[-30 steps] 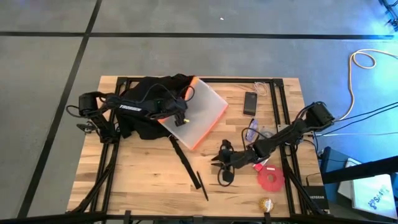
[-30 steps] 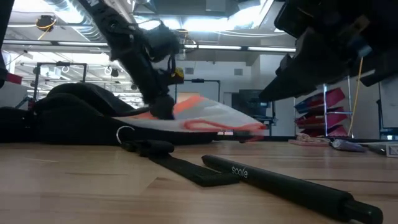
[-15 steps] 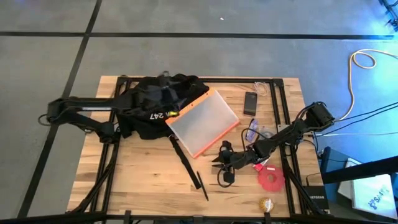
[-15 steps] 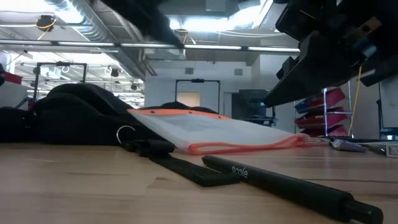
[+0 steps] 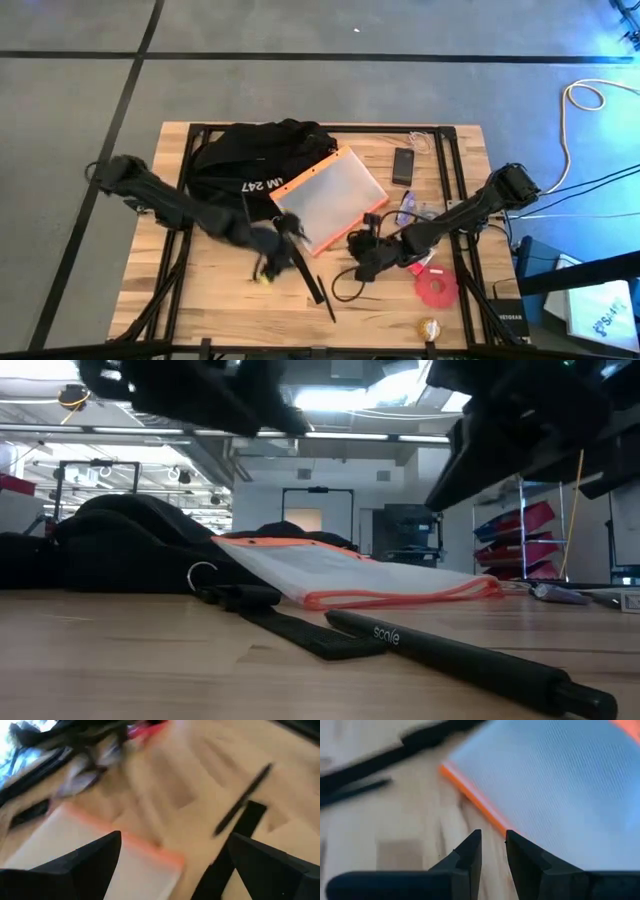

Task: Unpack backpack
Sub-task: Move the bottom black pen to the top right of the table

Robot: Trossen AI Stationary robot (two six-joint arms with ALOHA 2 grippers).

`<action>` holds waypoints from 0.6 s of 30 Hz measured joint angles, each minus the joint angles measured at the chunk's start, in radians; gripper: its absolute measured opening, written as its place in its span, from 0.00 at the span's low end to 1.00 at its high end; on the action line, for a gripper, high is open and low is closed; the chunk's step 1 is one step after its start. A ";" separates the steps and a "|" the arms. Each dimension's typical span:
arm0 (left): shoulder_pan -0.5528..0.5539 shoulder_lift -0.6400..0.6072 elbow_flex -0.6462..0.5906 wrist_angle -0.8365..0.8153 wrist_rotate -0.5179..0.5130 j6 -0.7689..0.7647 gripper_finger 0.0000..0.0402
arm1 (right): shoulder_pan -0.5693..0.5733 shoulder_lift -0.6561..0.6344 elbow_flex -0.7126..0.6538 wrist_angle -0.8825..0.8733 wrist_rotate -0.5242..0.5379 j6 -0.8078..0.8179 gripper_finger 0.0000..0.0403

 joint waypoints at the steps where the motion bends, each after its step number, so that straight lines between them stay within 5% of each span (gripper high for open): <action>1: -0.008 0.044 0.015 -0.005 -0.014 0.018 0.88 | 0.000 0.000 0.011 -0.040 -0.018 0.019 0.18; 4: -0.003 0.138 0.071 -0.014 -0.024 0.038 0.88 | 0.000 -0.004 0.025 -0.131 -0.137 0.092 0.18; 9: 0.007 0.212 0.136 -0.014 0.146 0.022 0.88 | 0.014 -0.005 0.025 -0.256 -0.510 0.193 0.18; 18: 0.008 0.304 0.146 0.084 0.170 0.053 0.64 | 0.138 -0.005 0.025 -0.323 -0.523 0.296 0.18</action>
